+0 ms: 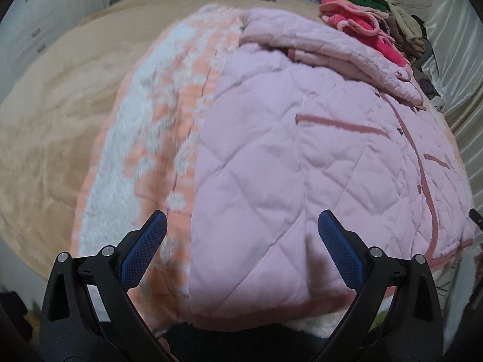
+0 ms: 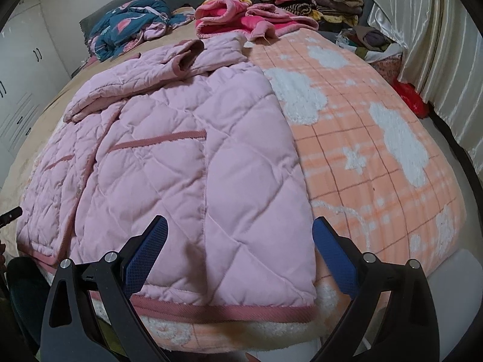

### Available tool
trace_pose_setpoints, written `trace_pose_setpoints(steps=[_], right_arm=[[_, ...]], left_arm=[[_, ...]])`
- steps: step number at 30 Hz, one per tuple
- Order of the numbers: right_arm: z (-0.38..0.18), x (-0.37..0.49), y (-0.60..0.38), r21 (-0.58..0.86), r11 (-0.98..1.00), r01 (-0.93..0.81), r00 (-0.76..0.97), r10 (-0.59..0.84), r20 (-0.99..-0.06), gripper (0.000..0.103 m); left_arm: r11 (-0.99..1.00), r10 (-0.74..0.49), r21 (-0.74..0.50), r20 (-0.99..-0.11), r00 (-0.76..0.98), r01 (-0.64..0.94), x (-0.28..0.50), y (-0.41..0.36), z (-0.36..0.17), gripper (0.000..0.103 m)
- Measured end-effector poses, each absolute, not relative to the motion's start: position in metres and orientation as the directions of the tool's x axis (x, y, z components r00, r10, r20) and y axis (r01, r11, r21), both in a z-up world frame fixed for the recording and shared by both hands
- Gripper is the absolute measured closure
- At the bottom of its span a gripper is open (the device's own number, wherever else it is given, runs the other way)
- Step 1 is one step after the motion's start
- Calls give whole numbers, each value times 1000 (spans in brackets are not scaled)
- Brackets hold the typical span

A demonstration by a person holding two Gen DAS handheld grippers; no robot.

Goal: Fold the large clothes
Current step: 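Grasp one ribbed hem corner with the right gripper while the left grasps the other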

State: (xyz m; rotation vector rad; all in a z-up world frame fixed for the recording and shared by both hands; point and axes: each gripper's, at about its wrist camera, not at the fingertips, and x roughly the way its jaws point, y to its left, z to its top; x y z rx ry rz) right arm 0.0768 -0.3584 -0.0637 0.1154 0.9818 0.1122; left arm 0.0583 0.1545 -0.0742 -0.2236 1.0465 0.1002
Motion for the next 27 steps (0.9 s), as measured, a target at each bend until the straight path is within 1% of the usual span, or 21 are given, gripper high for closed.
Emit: trace_pose_setpoints(steps=[4,11,15,17,20,23,24,25,26,27], right_arm=[[-70,73,-367,165,986,-31,536,156,-830,7],[-84,64,-379,189,981,-34,492,181,-851,7],[-93,60,-386,219,975,-30,466,207,-860,7],[-100,58,-390,251,968,-26,446,236,-863,7],[-107,55,-394,308,951,-17,431,285,-856,7],[-110,50,-395,341,940,-19,435,315,-843,7],[-110,49,-394,351,936,-19,437,324,-839,8],[-110,48,-394,370,929,-22,438,341,-832,13],[-110,47,-393,393,919,-30,435,366,-823,22],[-110,46,-392,402,915,-35,434,376,-819,26]], left_arm=[[965,-93,-195,-880,466,-177,55,162,-83,9],[958,-188,-256,-902,388,-131,60,161,-97,9],[966,-203,-245,-917,343,-86,63,152,-102,9],[973,-187,-220,-929,319,-68,64,146,-104,9],[979,-172,-196,-940,294,-52,67,141,-106,9],[979,-174,-197,-943,283,-53,68,140,-108,9],[978,-179,-202,-943,281,-56,68,141,-109,9],[977,-182,-206,-943,280,-57,68,141,-109,9],[977,-183,-207,-942,279,-57,68,141,-109,9],[976,-185,-209,-942,279,-58,68,140,-110,9]])
